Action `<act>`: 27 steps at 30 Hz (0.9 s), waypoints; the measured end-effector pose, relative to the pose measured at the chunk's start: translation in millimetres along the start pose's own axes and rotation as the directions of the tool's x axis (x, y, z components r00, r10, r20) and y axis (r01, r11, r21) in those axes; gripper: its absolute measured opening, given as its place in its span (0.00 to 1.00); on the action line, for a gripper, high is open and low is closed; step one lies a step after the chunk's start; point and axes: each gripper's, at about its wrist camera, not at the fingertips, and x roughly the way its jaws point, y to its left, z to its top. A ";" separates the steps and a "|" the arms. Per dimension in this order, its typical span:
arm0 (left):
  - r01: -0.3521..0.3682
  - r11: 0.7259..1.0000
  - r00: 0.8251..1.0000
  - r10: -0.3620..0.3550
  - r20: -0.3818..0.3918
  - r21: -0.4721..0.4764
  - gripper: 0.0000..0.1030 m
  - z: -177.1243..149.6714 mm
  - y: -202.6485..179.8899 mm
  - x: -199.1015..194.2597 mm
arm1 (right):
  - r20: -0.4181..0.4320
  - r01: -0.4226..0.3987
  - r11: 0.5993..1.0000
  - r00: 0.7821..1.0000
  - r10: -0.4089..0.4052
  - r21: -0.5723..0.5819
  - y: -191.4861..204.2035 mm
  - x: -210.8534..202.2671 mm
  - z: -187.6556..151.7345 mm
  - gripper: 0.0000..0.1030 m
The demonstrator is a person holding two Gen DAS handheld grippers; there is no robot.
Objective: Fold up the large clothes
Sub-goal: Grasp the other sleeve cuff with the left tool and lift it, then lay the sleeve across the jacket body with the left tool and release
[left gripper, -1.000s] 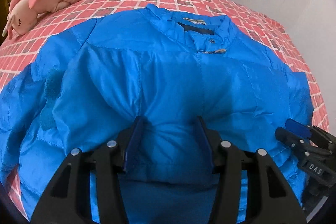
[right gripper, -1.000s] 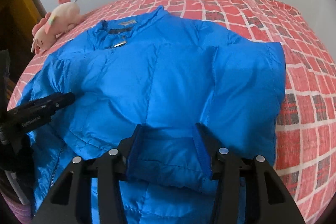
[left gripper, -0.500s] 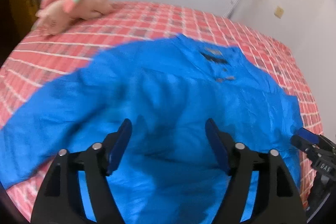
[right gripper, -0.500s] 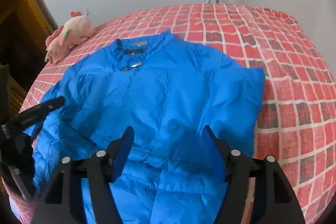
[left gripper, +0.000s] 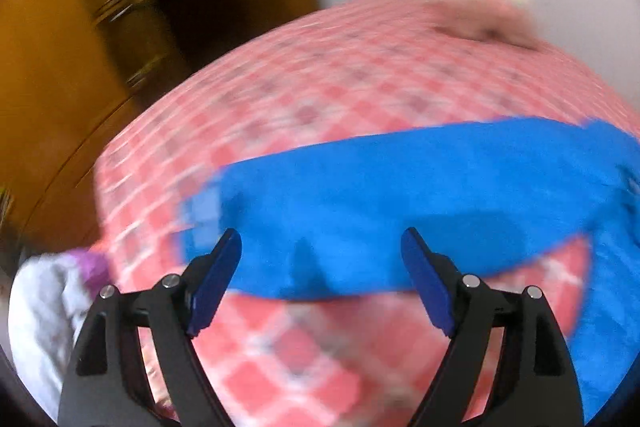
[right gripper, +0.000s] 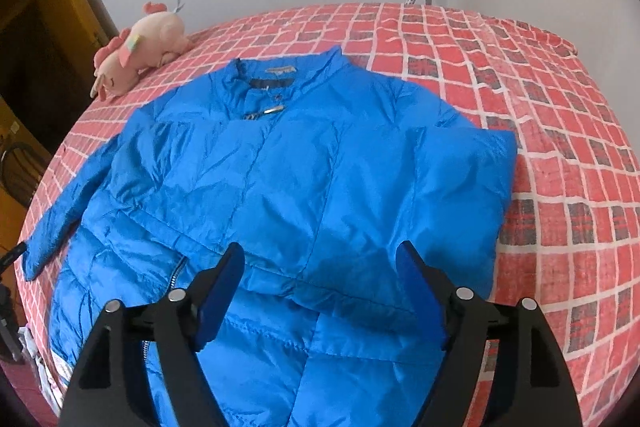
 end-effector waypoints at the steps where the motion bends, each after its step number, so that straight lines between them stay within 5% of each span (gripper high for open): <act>1: -0.016 0.999 1.000 0.016 -0.010 -0.040 0.81 2.2 20.4 5.5 | -0.003 0.000 1.000 1.000 0.000 0.001 -0.3 1.3 0.1 0.76; 5: -0.005 0.990 0.997 -0.005 -0.075 -0.141 0.84 10.9 68.9 36.7 | -0.014 -0.003 1.000 1.000 0.003 0.007 -3.2 4.9 -0.3 0.76; 10: 0.169 0.965 0.973 -0.196 -0.123 -0.202 0.86 18.3 77.1 71.0 | -0.022 -0.002 1.000 1.000 0.002 0.013 -6.9 8.3 -0.1 0.76; 14: 0.164 0.965 0.977 -0.188 -0.101 -0.206 0.84 20.6 73.8 80.1 | -0.024 -0.002 1.000 1.000 0.003 0.022 -9.9 9.3 0.3 0.76; 19: 0.143 0.963 0.983 -0.166 -0.081 -0.229 0.36 19.4 73.3 80.8 | -0.024 -0.002 1.000 1.000 0.003 0.026 -10.4 9.6 0.2 0.76; 22: 0.154 0.957 0.983 -0.173 -0.055 -0.245 0.18 18.7 78.2 70.4 | -0.025 -0.002 1.000 1.000 0.003 0.026 -10.8 9.3 0.1 0.76; 27: 0.237 0.936 0.971 -0.238 0.029 -0.261 0.03 21.2 73.6 41.6 | -0.024 -0.003 1.000 1.000 0.003 0.026 -11.3 9.1 0.4 0.76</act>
